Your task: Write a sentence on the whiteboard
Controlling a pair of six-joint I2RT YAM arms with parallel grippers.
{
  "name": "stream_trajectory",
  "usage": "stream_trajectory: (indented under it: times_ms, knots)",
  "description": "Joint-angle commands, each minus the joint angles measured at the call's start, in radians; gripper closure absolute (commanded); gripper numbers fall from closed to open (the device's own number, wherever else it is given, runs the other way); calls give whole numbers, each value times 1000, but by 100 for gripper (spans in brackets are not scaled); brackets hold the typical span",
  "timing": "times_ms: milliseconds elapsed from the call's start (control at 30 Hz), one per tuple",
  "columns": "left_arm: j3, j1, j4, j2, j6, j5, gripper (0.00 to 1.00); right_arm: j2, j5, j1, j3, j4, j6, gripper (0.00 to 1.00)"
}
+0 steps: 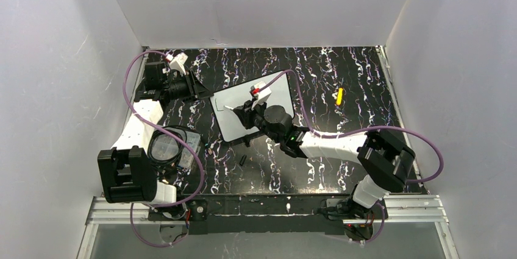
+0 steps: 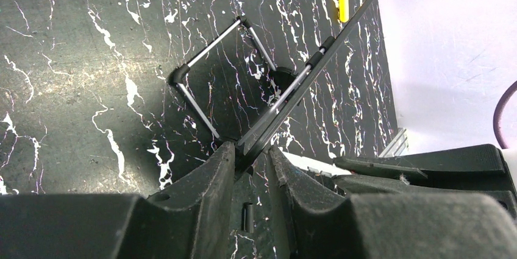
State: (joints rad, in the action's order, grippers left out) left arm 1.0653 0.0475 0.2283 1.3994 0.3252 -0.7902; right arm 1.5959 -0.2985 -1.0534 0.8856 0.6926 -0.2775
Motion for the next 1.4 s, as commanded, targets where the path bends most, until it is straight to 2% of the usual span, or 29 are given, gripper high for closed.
stream_trajectory:
  times_ms: [0,333,667,900,1367]
  knots:
    - [21,-3,6,-8,2,-39,76,6,-54,0,40,76,34,99]
    - [22,-3,6,-3,2,-41,77,48,-25,0,76,68,51,99]
    - [22,-2,6,-5,2,-41,77,27,-11,0,-10,40,11,99]
    - [22,-3,6,-3,2,-41,78,3,-50,-1,-40,36,11,99]
    - [22,-3,6,0,3,-43,78,-4,-107,0,13,73,61,99]
